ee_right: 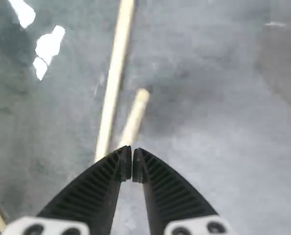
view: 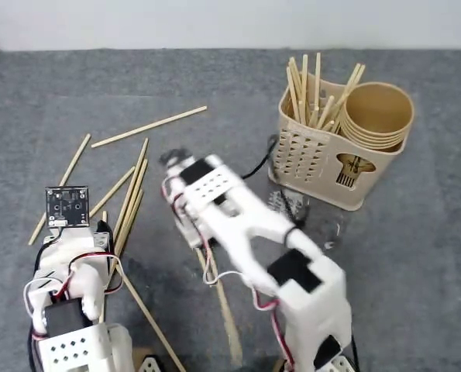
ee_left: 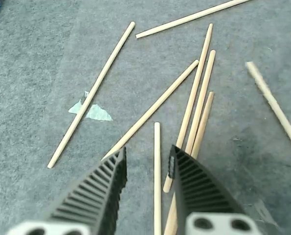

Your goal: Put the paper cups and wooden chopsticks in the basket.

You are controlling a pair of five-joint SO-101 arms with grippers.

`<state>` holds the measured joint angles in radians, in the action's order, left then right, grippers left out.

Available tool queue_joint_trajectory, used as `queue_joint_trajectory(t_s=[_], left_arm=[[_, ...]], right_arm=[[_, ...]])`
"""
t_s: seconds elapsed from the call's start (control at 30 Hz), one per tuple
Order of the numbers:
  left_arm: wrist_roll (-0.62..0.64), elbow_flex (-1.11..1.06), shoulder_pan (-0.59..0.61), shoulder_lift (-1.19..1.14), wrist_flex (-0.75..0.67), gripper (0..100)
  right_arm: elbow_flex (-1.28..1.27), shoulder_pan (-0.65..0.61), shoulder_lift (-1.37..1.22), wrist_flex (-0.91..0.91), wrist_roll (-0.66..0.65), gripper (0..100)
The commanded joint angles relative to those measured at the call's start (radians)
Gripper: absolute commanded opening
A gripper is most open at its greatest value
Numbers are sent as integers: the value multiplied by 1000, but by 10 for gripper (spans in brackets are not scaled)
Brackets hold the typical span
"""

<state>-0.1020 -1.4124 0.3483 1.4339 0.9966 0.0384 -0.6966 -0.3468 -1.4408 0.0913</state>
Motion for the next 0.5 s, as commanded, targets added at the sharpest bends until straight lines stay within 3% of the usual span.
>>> queue_joint_trajectory(t_s=[0.0,0.13,0.3,0.47], left_arm=[[-11,8,6,14,-25,137],[-11,8,6,14,-25,137],[-11,8,6,14,-25,137],[-11,8,6,14,-25,137]], right_arm=[[20,62,177,-58,-41,9],[20,102,289,-96,-63,9],[14,42,302,-136,-48,15],[14,-58,208,-85,87,125]])
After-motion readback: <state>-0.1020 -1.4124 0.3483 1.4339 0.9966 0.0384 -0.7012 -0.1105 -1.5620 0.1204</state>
